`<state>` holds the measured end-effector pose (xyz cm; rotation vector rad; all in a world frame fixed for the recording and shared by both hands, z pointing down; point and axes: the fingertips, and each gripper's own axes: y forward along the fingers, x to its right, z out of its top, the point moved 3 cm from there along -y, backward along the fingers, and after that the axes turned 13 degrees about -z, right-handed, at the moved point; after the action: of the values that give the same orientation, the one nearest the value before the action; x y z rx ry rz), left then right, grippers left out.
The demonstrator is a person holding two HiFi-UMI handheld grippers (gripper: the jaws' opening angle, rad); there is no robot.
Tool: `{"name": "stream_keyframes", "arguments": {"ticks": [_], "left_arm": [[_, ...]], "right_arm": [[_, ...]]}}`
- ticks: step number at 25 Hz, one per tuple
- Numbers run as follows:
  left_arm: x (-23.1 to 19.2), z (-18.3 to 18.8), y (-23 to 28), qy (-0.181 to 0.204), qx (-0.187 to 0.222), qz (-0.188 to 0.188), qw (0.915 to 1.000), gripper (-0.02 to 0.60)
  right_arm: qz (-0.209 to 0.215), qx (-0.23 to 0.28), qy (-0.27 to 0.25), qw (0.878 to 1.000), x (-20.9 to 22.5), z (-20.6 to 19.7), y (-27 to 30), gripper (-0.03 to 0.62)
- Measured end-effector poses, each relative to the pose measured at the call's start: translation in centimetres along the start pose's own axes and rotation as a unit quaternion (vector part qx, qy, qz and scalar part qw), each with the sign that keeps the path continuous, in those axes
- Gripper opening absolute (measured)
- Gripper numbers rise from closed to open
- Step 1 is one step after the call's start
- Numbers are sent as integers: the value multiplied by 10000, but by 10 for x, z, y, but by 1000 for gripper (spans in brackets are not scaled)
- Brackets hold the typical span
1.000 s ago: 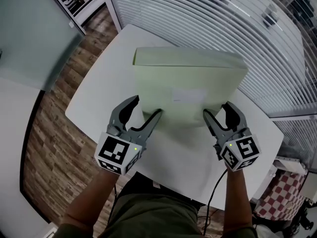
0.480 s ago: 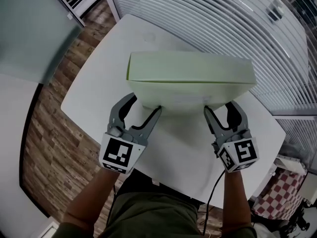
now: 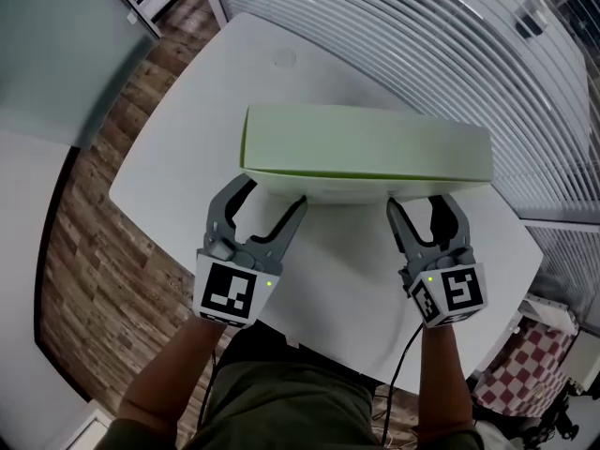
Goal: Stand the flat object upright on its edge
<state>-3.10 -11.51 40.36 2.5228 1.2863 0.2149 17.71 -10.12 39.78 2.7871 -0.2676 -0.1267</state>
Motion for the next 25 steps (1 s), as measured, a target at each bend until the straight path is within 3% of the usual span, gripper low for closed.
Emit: {"name": "stream_keyframes", "arguments": {"ticks": [9,25], "left_arm": [[5,0,0,277,-141,67,9995,253],[10,-4,-4,258,-181,118,9994,255]], "right_arm": [[-9,-22,16,10000,-1,-12,-2,291],[-35,-17,41,10000,-3,-16,-6,291]]}}
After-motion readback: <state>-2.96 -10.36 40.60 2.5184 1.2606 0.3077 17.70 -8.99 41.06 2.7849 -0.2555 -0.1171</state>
